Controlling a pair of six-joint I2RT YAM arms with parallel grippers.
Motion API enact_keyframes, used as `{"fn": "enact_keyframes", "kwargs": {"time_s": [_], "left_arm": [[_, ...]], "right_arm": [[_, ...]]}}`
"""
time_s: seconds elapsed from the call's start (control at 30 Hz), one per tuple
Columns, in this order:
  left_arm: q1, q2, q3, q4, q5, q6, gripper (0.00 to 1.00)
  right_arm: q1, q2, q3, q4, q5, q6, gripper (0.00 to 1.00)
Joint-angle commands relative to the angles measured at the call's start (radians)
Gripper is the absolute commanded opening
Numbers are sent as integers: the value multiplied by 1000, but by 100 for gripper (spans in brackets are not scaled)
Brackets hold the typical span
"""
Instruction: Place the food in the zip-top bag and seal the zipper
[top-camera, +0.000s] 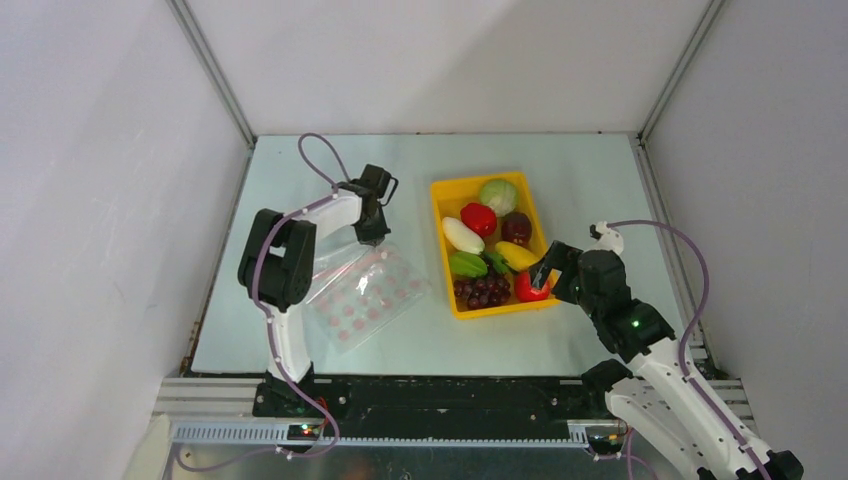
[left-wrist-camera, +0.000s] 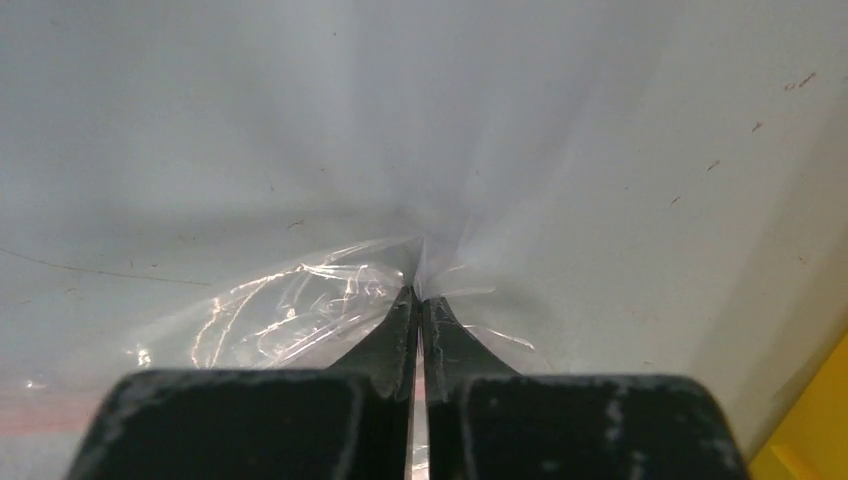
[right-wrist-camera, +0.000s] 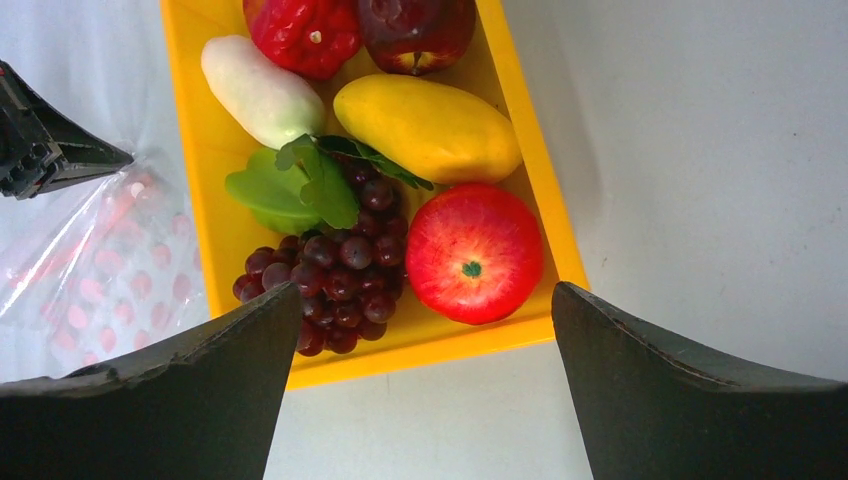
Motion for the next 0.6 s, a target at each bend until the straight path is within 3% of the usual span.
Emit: {"fn": "enact_keyframes", "kwargs": {"time_s": [0.0, 0.2, 0.57], "left_arm": [[-12, -4, -66, 5, 99, -16, 0], [-20, -135, -119, 52, 161, -6, 0], [-73, -627, -347, 289, 227, 48, 0]], "right_arm": [[-4, -17, -2, 20, 14, 2, 99], [-3, -24, -2, 26, -22, 3, 99], [24, -43, -2, 115, -191, -45, 98]]}}
